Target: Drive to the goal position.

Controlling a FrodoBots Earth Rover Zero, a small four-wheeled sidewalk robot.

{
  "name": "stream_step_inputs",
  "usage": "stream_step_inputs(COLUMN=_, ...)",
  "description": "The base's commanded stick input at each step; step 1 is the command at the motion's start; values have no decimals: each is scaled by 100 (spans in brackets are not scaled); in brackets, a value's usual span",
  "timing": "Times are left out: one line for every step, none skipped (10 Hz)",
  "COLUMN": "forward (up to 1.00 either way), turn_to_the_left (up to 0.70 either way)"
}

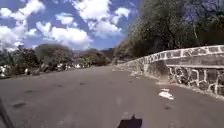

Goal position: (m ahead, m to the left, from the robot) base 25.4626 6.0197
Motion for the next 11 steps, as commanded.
stream_step_inputs(forward=50, turn_to_the_left=0)
stream_step_inputs(forward=50, turn_to_the_left=0)
stream_step_inputs(forward=50, turn_to_the_left=0)
stream_step_inputs(forward=50, turn_to_the_left=0)
stream_step_inputs(forward=50, turn_to_the_left=0)
stream_step_inputs(forward=50, turn_to_the_left=0)
stream_step_inputs(forward=50, turn_to_the_left=0)
stream_step_inputs(forward=50, turn_to_the_left=0)
stream_step_inputs(forward=50, turn_to_the_left=0)
stream_step_inputs(forward=50, turn_to_the_left=0)
stream_step_inputs(forward=50, turn_to_the_left=0)
